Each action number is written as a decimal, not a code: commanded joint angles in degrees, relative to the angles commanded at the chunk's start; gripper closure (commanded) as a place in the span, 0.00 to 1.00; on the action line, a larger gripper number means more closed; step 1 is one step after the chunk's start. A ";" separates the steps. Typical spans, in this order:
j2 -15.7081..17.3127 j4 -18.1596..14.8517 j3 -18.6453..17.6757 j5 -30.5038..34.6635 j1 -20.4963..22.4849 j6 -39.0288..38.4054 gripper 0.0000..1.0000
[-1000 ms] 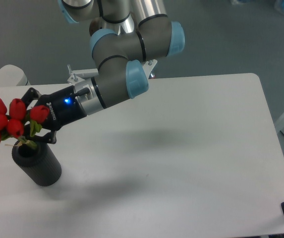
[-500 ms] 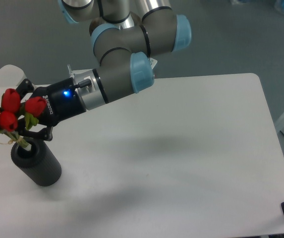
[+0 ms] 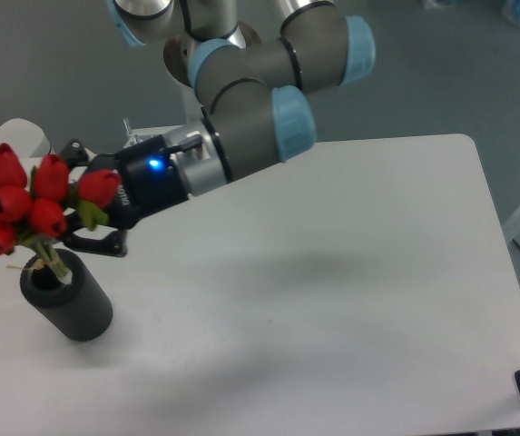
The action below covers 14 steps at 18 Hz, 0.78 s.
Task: Pick up the flowers from the vase
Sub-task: 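Lift the gripped tulips up out of the black vase, then carry the held tulips away from the vase over the table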
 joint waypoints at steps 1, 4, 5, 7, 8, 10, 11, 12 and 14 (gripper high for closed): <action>-0.44 0.09 0.44 0.35 0.79 0.17 0.78; -1.50 0.17 2.02 3.94 3.16 0.26 0.78; -1.76 0.17 2.98 6.22 3.78 0.35 0.78; -2.55 0.17 5.09 11.14 5.10 0.35 0.78; -3.16 0.17 5.62 13.60 5.45 0.52 0.78; -4.30 0.35 6.33 17.83 6.68 0.79 0.78; -4.92 0.61 6.25 20.11 7.47 0.88 0.78; -5.54 0.61 6.25 21.87 8.18 0.97 0.78; -5.89 0.44 5.72 23.29 9.58 0.97 0.78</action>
